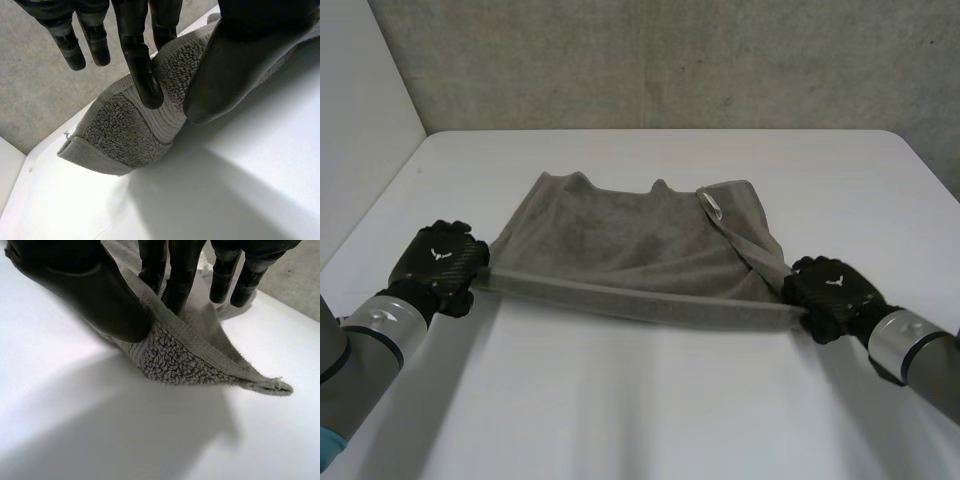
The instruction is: Fold the towel.
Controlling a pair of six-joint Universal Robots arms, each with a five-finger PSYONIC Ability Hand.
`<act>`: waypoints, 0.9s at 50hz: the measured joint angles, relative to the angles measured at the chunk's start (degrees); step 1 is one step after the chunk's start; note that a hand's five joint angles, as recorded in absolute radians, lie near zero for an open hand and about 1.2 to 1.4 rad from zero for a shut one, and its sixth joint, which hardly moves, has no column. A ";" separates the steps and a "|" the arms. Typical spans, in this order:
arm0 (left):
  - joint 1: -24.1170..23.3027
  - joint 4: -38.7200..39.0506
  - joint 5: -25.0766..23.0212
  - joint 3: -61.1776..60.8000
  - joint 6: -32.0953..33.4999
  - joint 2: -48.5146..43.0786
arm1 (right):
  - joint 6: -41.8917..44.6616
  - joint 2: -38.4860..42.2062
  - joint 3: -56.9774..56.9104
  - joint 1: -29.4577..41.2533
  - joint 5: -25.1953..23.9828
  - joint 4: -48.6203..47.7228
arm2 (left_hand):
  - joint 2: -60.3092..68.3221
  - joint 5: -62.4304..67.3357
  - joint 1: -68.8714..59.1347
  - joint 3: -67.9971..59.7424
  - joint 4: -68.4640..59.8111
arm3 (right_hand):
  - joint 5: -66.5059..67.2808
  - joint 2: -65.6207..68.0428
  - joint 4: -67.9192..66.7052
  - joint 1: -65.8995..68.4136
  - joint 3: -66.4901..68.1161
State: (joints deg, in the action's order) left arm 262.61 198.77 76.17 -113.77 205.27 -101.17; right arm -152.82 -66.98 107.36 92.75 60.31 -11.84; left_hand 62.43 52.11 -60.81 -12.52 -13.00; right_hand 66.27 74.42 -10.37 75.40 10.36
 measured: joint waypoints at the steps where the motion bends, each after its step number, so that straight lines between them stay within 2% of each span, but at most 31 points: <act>1: 0.02 -0.30 -0.01 0.00 -0.09 0.10 | 0.26 -0.73 -0.24 -0.58 -0.38 0.54 | 0.50 0.43 -0.40 0.00 0.00 | 0.00 0.00 0.00 0.00 0.00; 8: 0.04 -3.74 -0.13 -0.17 -0.12 1.91 | 3.41 -9.29 -0.92 -7.50 -5.64 7.22 | 12.60 13.76 -11.53 0.00 0.00 | 0.00 0.72 0.00 0.01 0.01; 19: -0.42 -9.54 -1.37 -0.88 -0.42 10.49 | 5.32 -25.48 -0.32 -17.32 -14.38 15.06 | 12.61 14.31 -11.76 0.00 0.00 | 0.01 0.89 0.00 0.01 0.00; 28: -0.83 -16.32 -3.01 -1.32 -4.08 20.88 | 4.75 -36.08 0.30 -22.83 -21.46 19.63 | 12.57 14.67 -12.40 0.00 0.00 | 0.35 0.89 0.00 0.02 0.01; 36: -0.12 -17.62 -3.14 -0.12 -6.40 26.73 | 4.67 -39.01 -1.51 -25.57 -27.04 21.78 | 12.57 14.70 -12.41 0.00 0.00 | 0.36 0.90 0.00 0.02 0.01; 45: 0.03 -17.47 -3.07 2.28 -6.36 25.25 | 5.64 -37.43 -3.56 -23.39 -28.14 20.56 | 12.57 14.71 -12.41 0.00 0.00 | 0.36 0.90 0.00 0.02 0.00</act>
State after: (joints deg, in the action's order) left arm 262.64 181.30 73.10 -111.49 198.91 -75.93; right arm -147.18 -104.41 103.80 69.37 32.17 8.71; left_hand 75.00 66.82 -73.23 -12.52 -13.00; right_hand 66.62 75.32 -10.37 75.41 10.36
